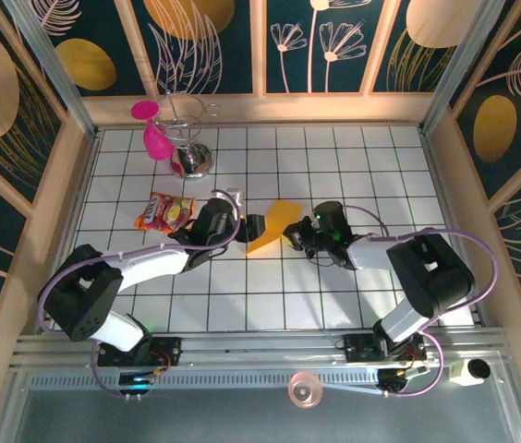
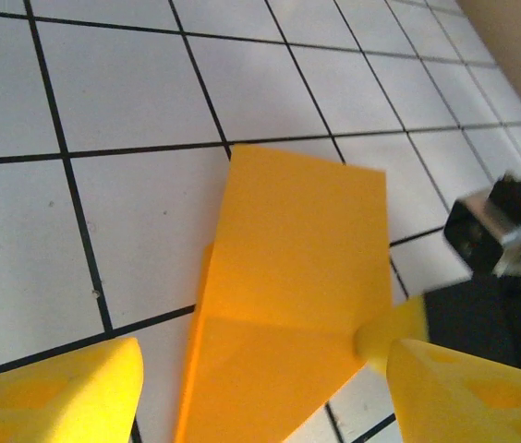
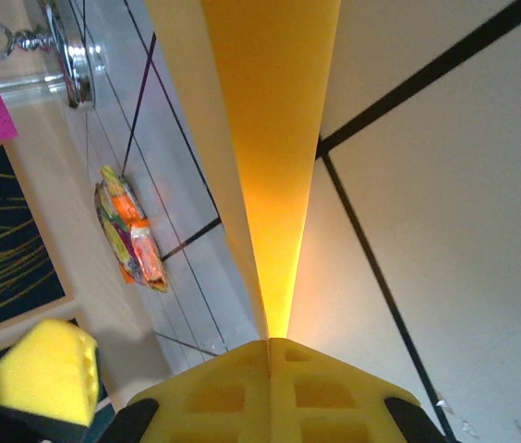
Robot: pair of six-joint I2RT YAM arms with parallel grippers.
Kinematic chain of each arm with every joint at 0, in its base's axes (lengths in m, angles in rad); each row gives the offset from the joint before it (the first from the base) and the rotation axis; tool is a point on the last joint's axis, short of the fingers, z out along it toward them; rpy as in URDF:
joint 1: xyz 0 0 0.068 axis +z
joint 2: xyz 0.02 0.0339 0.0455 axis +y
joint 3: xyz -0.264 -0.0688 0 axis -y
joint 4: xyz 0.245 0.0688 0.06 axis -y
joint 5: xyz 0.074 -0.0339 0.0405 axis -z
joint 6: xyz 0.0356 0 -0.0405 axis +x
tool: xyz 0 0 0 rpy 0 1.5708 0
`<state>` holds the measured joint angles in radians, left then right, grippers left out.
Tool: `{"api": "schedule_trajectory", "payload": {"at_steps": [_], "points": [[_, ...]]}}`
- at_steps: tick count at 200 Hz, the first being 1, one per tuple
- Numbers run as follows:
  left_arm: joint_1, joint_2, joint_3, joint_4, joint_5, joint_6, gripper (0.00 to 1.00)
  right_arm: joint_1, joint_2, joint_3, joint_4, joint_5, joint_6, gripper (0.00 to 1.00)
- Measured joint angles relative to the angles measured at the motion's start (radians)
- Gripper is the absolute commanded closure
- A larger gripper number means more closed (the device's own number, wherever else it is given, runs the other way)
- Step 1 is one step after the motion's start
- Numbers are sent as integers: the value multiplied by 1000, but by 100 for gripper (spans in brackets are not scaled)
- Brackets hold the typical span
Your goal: Fold a paper plane with a square sheet of paper (pick it up from the middle)
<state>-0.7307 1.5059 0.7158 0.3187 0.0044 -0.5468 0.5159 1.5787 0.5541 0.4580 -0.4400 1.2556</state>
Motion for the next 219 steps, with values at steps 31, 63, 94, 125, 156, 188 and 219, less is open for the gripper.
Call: {"api": "schedule_trajectory", "payload": {"at_steps": [31,63,94,125,156,188,219], "points": [[-58,3,-3,3,-73,147,33,-31,-7,32,-64,-8,0,100],[-149,53,-3,31,-185,303,34,-43,-7,68,-111,-27,-16,100],[-188,125,-3,40,-227,423,36,-46,-7,80,-126,-42,-19,100],[-206,185,7,42,-243,511,44,-51,-7,80,-128,-59,-19,100],[-208,201,18,58,-240,565,52,-53,-5,80,-130,-68,-19,100],[-208,233,28,94,-233,591,57,-56,-5,80,-131,-82,-19,100],[-208,259,31,104,-224,600,63,-60,-5,80,-131,-86,-19,100]]}}
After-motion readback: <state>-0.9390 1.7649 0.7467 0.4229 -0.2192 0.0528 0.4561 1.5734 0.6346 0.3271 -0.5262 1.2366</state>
